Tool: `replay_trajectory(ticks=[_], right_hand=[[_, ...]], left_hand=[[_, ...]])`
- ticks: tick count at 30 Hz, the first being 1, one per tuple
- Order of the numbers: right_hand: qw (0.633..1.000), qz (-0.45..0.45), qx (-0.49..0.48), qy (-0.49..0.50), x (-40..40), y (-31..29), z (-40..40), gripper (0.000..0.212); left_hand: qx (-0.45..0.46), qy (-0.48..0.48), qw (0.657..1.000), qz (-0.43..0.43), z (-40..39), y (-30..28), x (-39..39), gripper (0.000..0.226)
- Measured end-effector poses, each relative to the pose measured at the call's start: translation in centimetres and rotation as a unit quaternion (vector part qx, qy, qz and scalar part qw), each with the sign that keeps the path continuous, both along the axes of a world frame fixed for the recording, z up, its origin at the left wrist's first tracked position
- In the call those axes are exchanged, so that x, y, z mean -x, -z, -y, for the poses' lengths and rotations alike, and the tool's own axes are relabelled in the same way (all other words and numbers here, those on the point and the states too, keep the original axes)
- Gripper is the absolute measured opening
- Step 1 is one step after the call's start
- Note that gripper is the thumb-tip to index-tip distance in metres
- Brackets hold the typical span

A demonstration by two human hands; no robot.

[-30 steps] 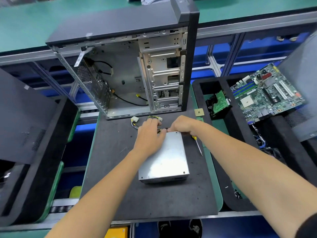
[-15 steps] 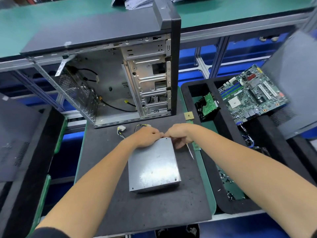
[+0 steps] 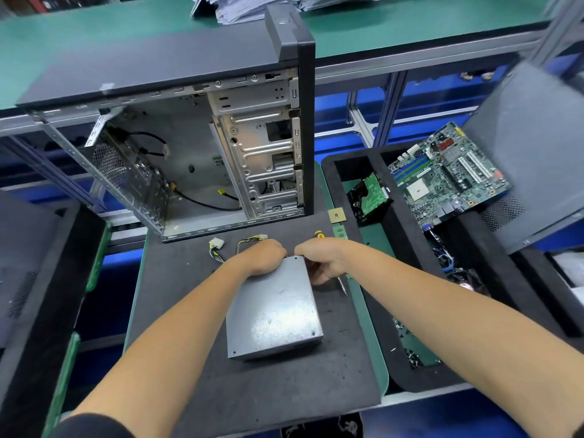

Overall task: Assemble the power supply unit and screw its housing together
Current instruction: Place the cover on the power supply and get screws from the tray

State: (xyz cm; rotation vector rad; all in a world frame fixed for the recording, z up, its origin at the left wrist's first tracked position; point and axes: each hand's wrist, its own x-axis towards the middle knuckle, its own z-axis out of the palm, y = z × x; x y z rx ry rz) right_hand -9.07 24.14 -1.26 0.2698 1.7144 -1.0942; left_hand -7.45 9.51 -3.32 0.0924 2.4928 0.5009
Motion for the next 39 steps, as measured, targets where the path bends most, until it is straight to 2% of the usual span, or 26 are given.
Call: replay_trajectory(ticks=[3,4,6,8,13,16,21,23,27,33,35,36,38,39], right_hand=[[1.000,0.010,-0.004,-0.015,0.2,0.1,-0.4,0.013],[1.000,0.012,-0.003,-0.024,0.2,0.1,-0.7,0.019],[0.999,0.027,0.010,-0.032,0.3,0.5,-1.1,0.047],[0.997,0.041,0.032,-0.054,0.0,0.5,-1.4,0.058],[0.996,0.029,0.038,-0.070,-0.6,0.8,-1.9,0.035],[0.998,0.020,0.047,-0.040,-0.9,1.1,-1.7,0.020],[0.997,0.036,0.064,-0.003,-1.1,1.3,-1.8,0.015],[0.997,0.045,0.066,0.003,-1.3,1.2,-1.8,0.014],[0.997,0.035,0.060,0.017,-2.1,0.9,-1.8,0.013],[0.999,0.002,0.044,0.023,-2.4,1.1,-1.8,0.026],[0.999,0.000,0.047,0.020,-2.6,1.1,-1.8,0.027],[0.999,0.002,0.046,0.013,-2.7,1.0,-1.8,0.029],[0.999,0.014,0.038,-0.011,-2.9,0.7,-1.8,0.040],[0.999,0.018,0.033,-0.028,-3.1,0.6,-1.7,0.044]], left_hand=[[-0.009,-0.022,0.999,0.027,-0.2,0.0,0.3,0.034],[-0.008,-0.025,0.999,0.030,-0.3,0.0,0.3,0.033],[-0.003,-0.027,0.999,0.034,-0.2,0.0,0.4,0.032],[-0.003,-0.032,0.999,0.024,-0.2,0.1,0.4,0.033],[-0.025,-0.056,0.998,-0.005,-0.6,-0.4,-0.1,0.031],[-0.007,-0.043,0.999,-0.032,-0.6,-0.4,-0.3,0.033],[-0.007,-0.052,0.997,-0.062,-0.7,-0.3,-0.7,0.031],[0.010,-0.059,0.992,-0.113,-0.6,-0.2,-1.0,0.027],[0.050,-0.091,0.946,-0.306,-0.5,-0.5,-2.8,0.027],[0.037,-0.203,0.876,-0.437,2.3,-0.5,-6.9,0.009],[0.030,-0.280,0.862,-0.421,3.7,0.1,-8.1,0.017],[0.004,-0.331,0.861,-0.385,4.3,0.3,-8.7,0.020],[-0.104,-0.445,0.851,-0.257,4.8,0.6,-9.3,0.028],[-0.159,-0.496,0.835,-0.177,4.8,0.6,-9.5,0.037]])
